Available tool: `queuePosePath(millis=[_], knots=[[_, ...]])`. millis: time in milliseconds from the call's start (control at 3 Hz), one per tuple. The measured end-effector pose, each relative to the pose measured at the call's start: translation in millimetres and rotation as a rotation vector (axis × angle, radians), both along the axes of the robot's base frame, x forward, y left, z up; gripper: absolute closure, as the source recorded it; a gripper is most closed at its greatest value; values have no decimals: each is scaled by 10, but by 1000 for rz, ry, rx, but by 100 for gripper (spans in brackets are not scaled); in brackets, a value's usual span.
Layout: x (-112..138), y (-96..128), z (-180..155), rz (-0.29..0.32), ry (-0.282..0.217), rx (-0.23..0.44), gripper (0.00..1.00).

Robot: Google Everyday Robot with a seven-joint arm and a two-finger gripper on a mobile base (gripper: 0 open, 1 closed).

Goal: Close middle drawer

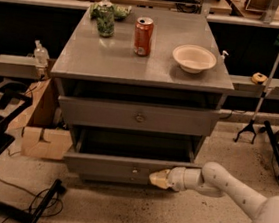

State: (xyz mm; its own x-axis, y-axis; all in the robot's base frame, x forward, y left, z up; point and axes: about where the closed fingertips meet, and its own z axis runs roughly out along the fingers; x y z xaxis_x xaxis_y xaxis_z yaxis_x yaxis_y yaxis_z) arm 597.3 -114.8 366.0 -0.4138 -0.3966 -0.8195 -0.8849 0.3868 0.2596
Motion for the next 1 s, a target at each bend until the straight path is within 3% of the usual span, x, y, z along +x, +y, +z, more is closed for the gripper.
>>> queuePosePath(millis=[333,1000], knots=[[-28,-5,0,0,0,0,100],[189,8,35,1,-8,-7,100]])
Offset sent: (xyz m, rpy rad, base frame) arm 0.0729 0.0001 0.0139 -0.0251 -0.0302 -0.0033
